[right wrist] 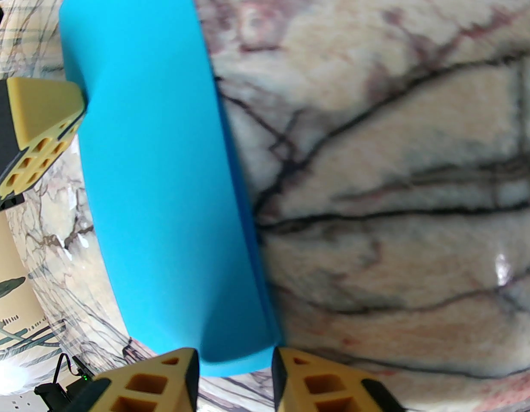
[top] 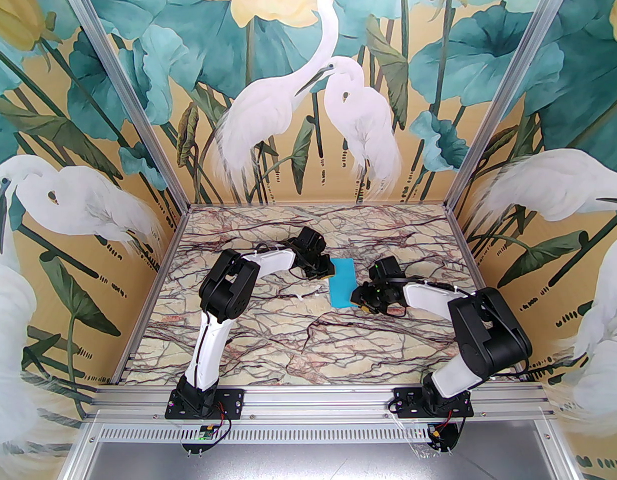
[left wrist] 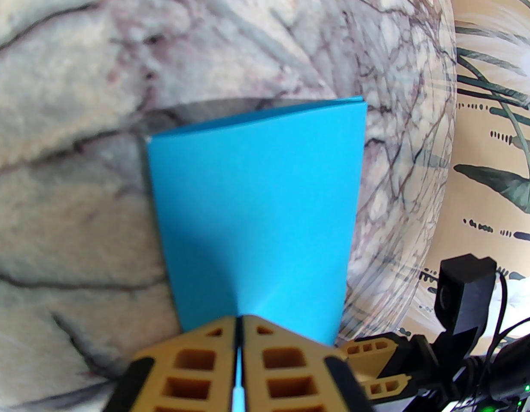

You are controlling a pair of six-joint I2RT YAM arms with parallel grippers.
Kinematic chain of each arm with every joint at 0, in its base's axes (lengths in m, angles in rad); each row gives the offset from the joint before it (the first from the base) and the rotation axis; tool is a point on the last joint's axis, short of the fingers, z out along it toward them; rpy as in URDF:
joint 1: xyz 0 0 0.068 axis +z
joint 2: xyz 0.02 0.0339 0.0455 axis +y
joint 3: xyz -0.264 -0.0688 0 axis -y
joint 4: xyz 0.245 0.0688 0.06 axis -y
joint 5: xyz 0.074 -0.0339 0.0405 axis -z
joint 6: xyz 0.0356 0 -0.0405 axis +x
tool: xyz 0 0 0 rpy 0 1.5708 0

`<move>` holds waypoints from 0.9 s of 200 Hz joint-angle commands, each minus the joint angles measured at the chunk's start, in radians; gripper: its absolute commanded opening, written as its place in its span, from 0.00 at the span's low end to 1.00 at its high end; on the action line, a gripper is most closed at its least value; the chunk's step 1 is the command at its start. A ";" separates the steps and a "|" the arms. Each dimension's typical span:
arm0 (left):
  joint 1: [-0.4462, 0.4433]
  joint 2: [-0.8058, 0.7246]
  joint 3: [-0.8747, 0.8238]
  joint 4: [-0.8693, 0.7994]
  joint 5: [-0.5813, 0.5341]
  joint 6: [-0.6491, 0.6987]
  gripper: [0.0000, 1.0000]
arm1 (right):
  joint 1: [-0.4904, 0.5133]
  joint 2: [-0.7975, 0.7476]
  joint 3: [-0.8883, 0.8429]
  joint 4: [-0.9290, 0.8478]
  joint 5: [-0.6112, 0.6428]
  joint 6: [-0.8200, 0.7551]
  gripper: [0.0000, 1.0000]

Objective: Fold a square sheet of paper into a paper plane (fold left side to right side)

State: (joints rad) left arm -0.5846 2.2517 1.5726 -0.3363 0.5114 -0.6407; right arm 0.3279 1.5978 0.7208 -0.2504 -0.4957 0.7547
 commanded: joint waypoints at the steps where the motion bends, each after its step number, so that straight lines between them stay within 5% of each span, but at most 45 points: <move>1: -0.004 0.034 -0.027 -0.010 -0.008 -0.010 0.11 | 0.006 0.003 -0.001 0.021 -0.014 -0.008 0.34; 180: -0.006 0.036 -0.028 -0.007 0.001 -0.009 0.11 | 0.022 -0.010 0.038 -0.110 0.104 -0.114 0.36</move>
State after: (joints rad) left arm -0.5846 2.2517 1.5707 -0.3317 0.5148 -0.6434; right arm 0.3367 1.5948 0.7471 -0.3229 -0.4107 0.6643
